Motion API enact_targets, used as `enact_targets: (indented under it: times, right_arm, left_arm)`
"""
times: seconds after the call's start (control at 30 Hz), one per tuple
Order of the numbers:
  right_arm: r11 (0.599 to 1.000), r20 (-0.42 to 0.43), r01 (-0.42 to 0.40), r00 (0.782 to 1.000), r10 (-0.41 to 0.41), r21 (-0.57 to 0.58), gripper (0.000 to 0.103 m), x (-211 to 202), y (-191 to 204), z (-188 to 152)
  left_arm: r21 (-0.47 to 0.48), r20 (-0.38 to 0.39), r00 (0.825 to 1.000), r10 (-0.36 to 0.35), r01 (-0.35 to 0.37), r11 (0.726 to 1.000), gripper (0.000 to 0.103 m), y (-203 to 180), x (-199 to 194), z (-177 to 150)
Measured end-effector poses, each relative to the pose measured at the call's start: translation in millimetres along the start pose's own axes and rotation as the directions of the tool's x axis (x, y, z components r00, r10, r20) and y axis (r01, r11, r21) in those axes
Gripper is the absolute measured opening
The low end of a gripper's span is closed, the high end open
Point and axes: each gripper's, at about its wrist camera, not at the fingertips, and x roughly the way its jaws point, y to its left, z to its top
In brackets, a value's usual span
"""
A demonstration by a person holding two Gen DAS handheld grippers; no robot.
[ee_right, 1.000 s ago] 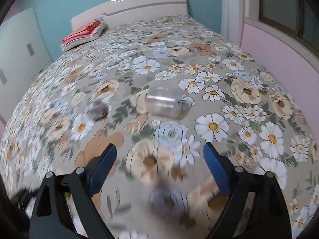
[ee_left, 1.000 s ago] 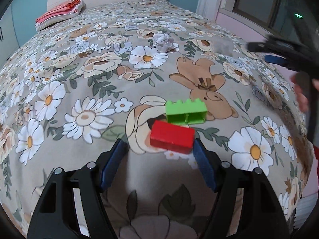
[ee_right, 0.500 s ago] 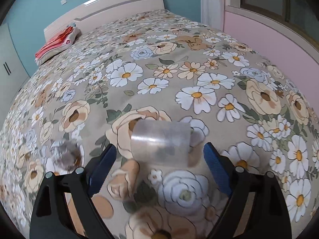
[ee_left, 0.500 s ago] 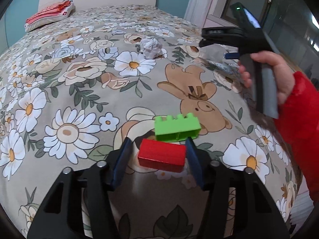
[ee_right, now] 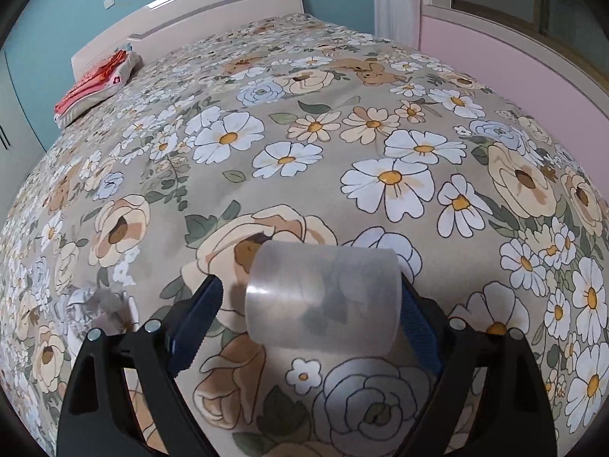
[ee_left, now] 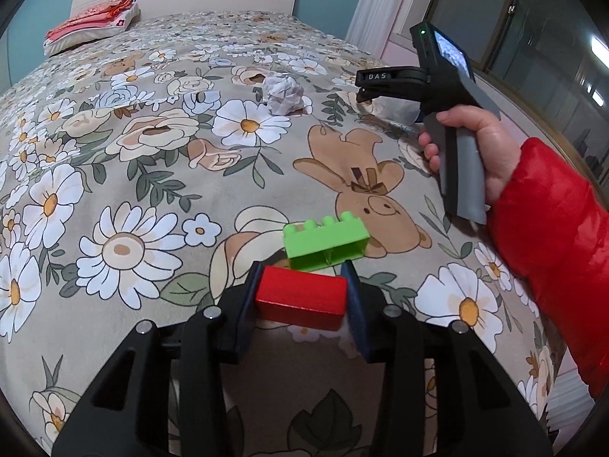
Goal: Collect trash
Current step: 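Grasp the red block with the left tool while the right tool grasps the clear plastic cup, then carry the red block in the left tool while the right tool carries the clear cup to the bowl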
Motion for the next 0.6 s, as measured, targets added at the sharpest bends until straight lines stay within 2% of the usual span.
enact_targets:
  times: [0.07, 0.13, 0.37, 0.6]
  right_arm:
    - [1.000, -0.004, 0.004, 1.000, -0.004, -0.010, 0.069, 1, -2, 0]
    - [1.000, -0.004, 0.000, 1.000, 0.000, -0.021, 0.057, 0, -4, 0]
    - [0.999, 0.015, -0.044, 0.999, 0.044, -0.032, 0.056, -15, -12, -6]
    - [0.995, 0.035, -0.095, 0.995, 0.096, -0.030, 0.056, -49, -22, -5]
  left_arm:
    - [0.001, -0.001, 1.000, 0.000, 0.000, 1.000, 0.042, -1, -2, -1]
    - [0.004, 0.000, 1.000, 0.005, -0.005, 1.000, 0.042, -3, -4, -2]
    - [0.007, 0.004, 1.000, 0.011, -0.011, 1.000, 0.042, -6, -13, -7]
    - [0.011, 0.015, 1.000, 0.028, -0.028, 1.000, 0.042, -14, -32, -9]
